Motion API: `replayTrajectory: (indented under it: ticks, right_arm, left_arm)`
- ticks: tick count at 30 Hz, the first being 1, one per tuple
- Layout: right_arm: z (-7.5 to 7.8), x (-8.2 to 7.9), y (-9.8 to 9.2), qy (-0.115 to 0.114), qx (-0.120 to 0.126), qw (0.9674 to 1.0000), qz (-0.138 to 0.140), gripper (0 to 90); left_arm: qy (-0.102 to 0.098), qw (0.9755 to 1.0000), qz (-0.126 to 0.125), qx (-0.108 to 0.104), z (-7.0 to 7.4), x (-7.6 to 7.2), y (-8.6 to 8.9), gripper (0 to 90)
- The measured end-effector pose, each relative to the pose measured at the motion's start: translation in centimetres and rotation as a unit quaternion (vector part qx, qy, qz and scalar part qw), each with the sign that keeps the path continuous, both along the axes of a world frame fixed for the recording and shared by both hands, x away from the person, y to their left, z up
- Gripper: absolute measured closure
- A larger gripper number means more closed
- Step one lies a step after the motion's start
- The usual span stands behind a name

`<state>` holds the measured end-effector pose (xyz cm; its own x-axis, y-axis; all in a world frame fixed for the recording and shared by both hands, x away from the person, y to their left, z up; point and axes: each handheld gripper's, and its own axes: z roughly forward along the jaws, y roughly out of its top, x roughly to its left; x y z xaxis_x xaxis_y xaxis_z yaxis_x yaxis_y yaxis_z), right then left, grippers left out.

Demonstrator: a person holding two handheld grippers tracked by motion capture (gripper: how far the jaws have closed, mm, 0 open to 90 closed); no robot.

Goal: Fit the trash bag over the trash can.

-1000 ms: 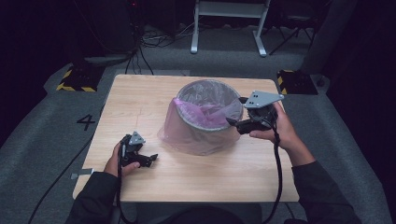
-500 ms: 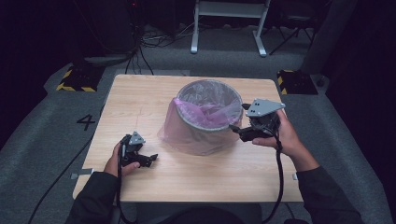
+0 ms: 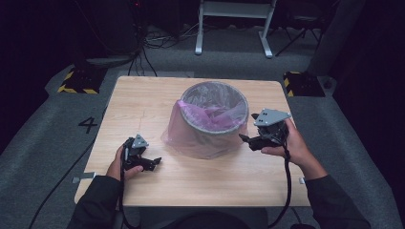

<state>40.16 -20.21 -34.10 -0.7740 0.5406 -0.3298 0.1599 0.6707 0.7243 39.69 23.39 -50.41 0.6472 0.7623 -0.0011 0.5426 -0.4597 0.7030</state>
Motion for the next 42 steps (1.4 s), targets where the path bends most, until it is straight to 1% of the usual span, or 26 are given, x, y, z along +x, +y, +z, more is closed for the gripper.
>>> replayTrajectory:
  ticks: [8,13,15,19,23,29,32,37,38,42]
  right_arm:
    - [-1.6,0.3,-0.6,0.023,-0.009,0.9997,-0.008,19.9]
    - [-2.7,0.5,-0.8,0.035,-0.023,0.9991,-0.011,20.0]
    - [-3.1,0.6,-0.9,0.036,-0.031,0.9988,-0.014,20.0]
    - [-3.8,0.8,-1.2,0.046,-0.037,0.9981,-0.017,20.0]
    - [-4.5,1.0,-1.5,0.055,-0.039,0.9975,-0.021,20.0]
    - [-5.8,1.2,-2.1,0.066,-0.045,0.9962,-0.033,19.9]
    - [-6.5,1.3,-2.6,0.077,-0.045,0.9954,-0.036,19.9]
    - [-7.6,1.4,-3.3,0.084,-0.052,0.9943,-0.040,20.0]
    - [-7.7,1.3,-3.4,0.088,-0.049,0.9941,-0.040,20.3]
    - [-8.2,1.2,-4.2,0.093,-0.044,0.9940,-0.039,20.3]
  left_arm:
    - [0.000,1.0000,0.000,0.000,0.0,0.0,0.0,9.0]
    - [0.000,1.0000,0.000,0.000,0.0,0.0,0.0,9.0]
    - [-0.001,1.0000,-0.001,0.001,0.0,0.0,0.0,9.0]
    - [0.000,1.0000,0.000,0.000,0.0,0.0,0.0,9.0]
    - [0.000,1.0000,0.000,0.000,0.0,0.0,0.0,9.0]
    - [0.000,1.0000,0.000,0.000,0.0,0.0,0.0,9.0]
    - [0.000,1.0000,0.000,0.000,0.0,0.0,0.0,9.0]
    - [0.000,1.0000,-0.001,0.001,0.0,0.0,0.0,9.0]
    - [-0.001,1.0000,-0.001,0.001,0.0,0.0,0.0,9.0]
    - [0.000,1.0000,0.001,0.000,0.0,0.0,0.0,8.7]
